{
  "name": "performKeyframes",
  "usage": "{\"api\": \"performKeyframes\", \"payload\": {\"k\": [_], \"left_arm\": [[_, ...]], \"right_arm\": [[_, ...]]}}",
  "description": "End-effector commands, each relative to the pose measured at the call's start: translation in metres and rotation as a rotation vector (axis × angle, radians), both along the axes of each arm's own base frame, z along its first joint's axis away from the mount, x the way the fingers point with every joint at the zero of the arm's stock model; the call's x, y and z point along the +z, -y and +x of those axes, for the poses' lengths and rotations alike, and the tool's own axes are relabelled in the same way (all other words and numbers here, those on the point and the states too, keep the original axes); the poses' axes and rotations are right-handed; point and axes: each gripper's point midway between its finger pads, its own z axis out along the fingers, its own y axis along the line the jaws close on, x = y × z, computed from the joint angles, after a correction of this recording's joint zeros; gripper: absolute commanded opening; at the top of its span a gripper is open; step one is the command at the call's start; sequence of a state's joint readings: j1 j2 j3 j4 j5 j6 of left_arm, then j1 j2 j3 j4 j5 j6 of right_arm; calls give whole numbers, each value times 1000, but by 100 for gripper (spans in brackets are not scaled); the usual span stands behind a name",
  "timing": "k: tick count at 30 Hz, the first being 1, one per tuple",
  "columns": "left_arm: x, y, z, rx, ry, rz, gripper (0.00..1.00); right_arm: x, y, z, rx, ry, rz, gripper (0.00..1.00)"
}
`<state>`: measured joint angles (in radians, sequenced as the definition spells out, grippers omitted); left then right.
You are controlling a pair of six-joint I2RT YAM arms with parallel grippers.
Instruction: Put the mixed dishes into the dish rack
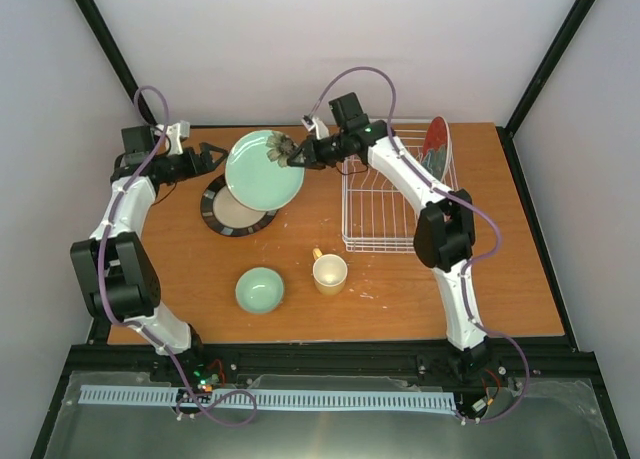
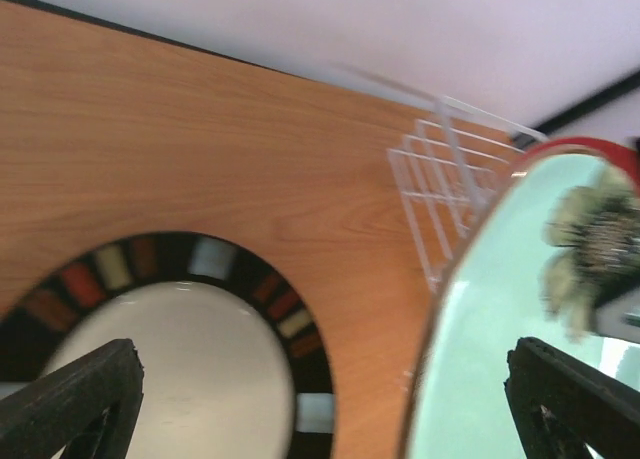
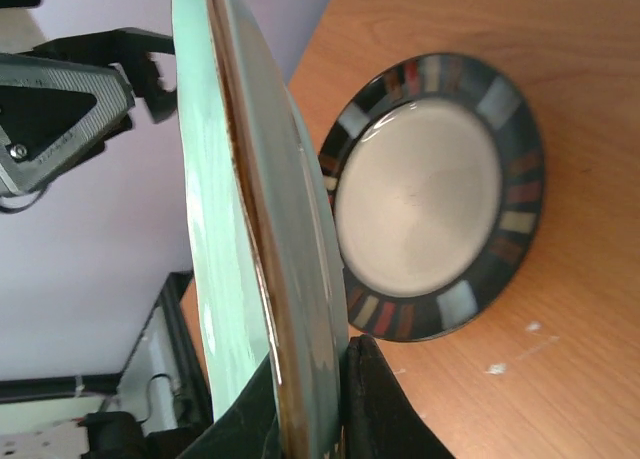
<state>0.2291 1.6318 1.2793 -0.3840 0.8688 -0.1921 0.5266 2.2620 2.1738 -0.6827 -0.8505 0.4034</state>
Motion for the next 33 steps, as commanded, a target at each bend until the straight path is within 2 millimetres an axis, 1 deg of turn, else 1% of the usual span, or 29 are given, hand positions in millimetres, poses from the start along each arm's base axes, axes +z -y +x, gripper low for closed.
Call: {"api": "performKeyframes", "payload": {"k": [1, 3, 4, 5, 6, 8, 11, 12, 13, 14, 16, 17, 21, 23, 28, 30, 33], "left_arm": [[46, -47, 14, 255, 139, 239, 100], [59, -60, 12, 324, 176, 303, 100], [63, -64, 11, 344, 188, 331, 100], [67, -69, 9, 365, 196, 357, 100], [68, -72, 8, 379, 197, 377, 100], [69, -77, 4, 397, 197, 411, 100], [63, -81, -1, 413, 186, 438, 100], [61, -82, -3, 416, 182, 443, 100], [58, -82, -4, 419, 175, 447, 100], [54, -82, -5, 416, 166, 449, 100], [47, -82, -6, 415, 150, 448, 100], [45, -82, -6, 413, 145, 448, 100], [38, -81, -8, 410, 129, 446, 100], [37, -81, -8, 409, 127, 450, 100], [36, -83, -9, 412, 122, 465, 100], [35, -84, -10, 413, 120, 474, 100], [34, -85, -12, 417, 118, 485, 100]], "right_arm": [[77, 24, 6, -70, 237, -1, 3], [85, 40, 14, -138, 293, -71, 3], [93, 52, 18, -182, 331, -108, 3], [97, 66, 23, -231, 361, -154, 3], [102, 85, 32, -305, 404, -221, 3], [113, 124, 39, -430, 475, -329, 3], [126, 184, 47, -622, 552, -454, 3], [129, 207, 49, -685, 559, -486, 3], [131, 226, 49, -736, 557, -511, 3], [133, 243, 48, -784, 556, -539, 3], [133, 271, 46, -856, 549, -600, 3], [133, 282, 45, -882, 550, -631, 3], [127, 319, 40, -972, 523, -752, 3], [123, 329, 40, -995, 513, -801, 3], [109, 342, 43, -1018, 477, -897, 3], [105, 350, 42, -1036, 473, -945, 3], [100, 354, 42, -1039, 479, -980, 3]]}}
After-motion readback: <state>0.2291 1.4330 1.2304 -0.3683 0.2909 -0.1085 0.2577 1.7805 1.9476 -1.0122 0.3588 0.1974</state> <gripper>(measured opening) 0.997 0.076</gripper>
